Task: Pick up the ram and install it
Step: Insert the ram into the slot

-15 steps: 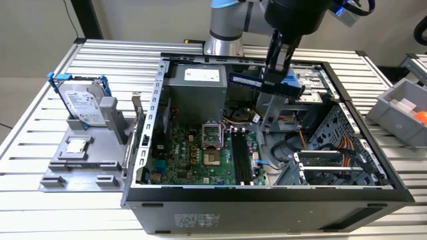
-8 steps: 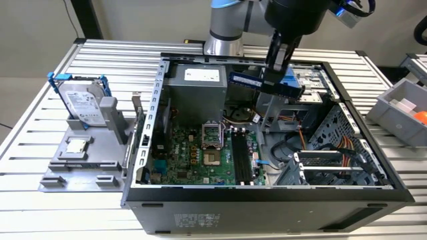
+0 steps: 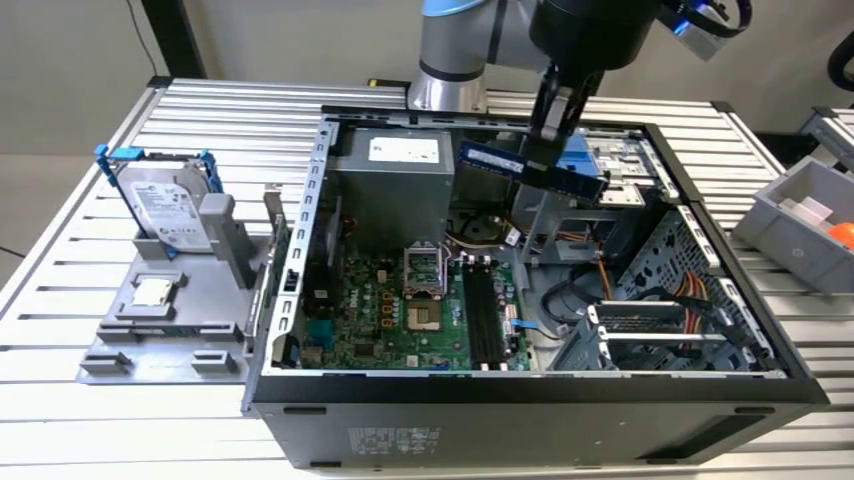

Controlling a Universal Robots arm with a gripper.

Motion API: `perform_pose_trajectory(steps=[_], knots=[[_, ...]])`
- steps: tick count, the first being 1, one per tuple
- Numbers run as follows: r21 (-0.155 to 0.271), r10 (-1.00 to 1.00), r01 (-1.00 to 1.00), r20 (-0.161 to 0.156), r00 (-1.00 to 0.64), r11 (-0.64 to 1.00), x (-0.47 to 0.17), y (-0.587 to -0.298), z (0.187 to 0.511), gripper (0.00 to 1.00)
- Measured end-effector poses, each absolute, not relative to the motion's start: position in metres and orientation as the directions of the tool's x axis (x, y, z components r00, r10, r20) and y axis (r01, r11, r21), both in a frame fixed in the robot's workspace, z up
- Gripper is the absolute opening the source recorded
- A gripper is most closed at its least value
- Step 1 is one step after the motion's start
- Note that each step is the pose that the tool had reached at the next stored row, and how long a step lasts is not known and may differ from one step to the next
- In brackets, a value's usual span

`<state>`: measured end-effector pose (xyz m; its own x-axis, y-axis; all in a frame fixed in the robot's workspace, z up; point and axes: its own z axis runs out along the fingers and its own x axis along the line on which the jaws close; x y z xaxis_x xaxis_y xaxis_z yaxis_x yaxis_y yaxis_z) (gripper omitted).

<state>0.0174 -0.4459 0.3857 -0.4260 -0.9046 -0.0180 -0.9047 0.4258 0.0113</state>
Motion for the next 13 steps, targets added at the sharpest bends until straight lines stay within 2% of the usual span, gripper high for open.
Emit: perform_pose_trajectory(steps=[13], knots=[[0.011, -0.850, -0.850, -0.018, -0.527, 0.527, 0.0174, -0.4459, 0.3855, 0.00]])
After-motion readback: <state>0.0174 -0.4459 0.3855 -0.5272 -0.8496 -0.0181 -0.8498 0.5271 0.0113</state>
